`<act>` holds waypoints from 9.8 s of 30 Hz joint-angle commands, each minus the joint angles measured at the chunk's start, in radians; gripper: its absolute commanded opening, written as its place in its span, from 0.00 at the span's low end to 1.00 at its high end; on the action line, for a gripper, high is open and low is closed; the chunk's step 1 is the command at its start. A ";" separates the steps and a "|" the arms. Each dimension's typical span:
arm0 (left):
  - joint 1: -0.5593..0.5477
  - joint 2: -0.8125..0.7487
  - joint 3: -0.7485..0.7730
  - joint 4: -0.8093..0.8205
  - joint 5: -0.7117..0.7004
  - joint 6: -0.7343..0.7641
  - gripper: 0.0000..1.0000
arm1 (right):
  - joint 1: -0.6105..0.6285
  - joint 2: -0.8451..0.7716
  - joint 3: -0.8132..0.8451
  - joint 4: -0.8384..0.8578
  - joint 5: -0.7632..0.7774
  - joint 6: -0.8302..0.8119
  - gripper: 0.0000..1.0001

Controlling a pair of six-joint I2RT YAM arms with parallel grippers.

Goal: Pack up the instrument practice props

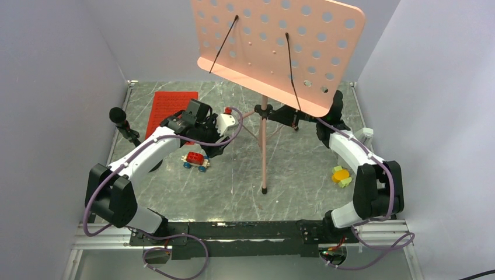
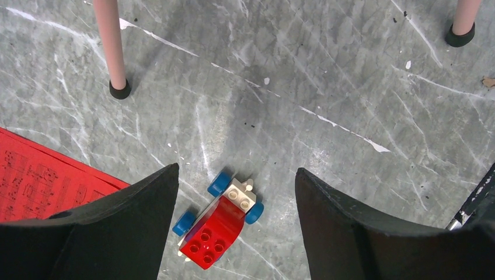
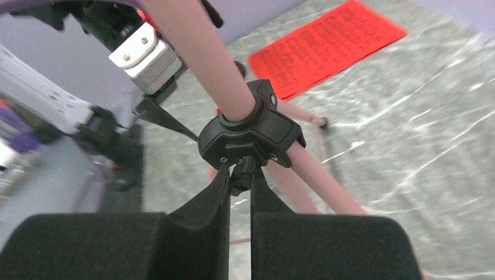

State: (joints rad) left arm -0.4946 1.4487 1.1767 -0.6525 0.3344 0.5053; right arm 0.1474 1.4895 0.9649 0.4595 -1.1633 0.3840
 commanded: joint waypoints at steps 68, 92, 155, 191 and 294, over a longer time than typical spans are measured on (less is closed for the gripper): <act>-0.016 -0.097 -0.091 -0.022 0.063 0.014 0.77 | -0.086 0.031 -0.048 0.114 -0.154 0.814 0.64; -0.016 -0.091 -0.103 -0.008 0.055 0.015 0.77 | -0.040 0.082 0.012 0.334 -0.095 0.685 0.00; -0.014 -0.064 -0.122 0.143 0.106 -0.091 0.78 | -0.079 -0.312 -0.132 -0.310 0.363 0.209 0.75; -0.017 -0.016 -0.063 0.059 0.045 -0.023 0.78 | -0.072 -0.030 -0.071 0.194 0.299 0.724 0.82; -0.015 0.007 -0.054 0.086 0.038 -0.021 0.79 | -0.078 0.043 -0.048 0.086 0.324 0.659 0.76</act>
State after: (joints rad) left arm -0.5068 1.4578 1.0946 -0.5880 0.3676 0.4774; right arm 0.0772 1.5635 0.9386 0.5472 -0.8223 1.0576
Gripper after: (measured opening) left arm 0.787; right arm 0.774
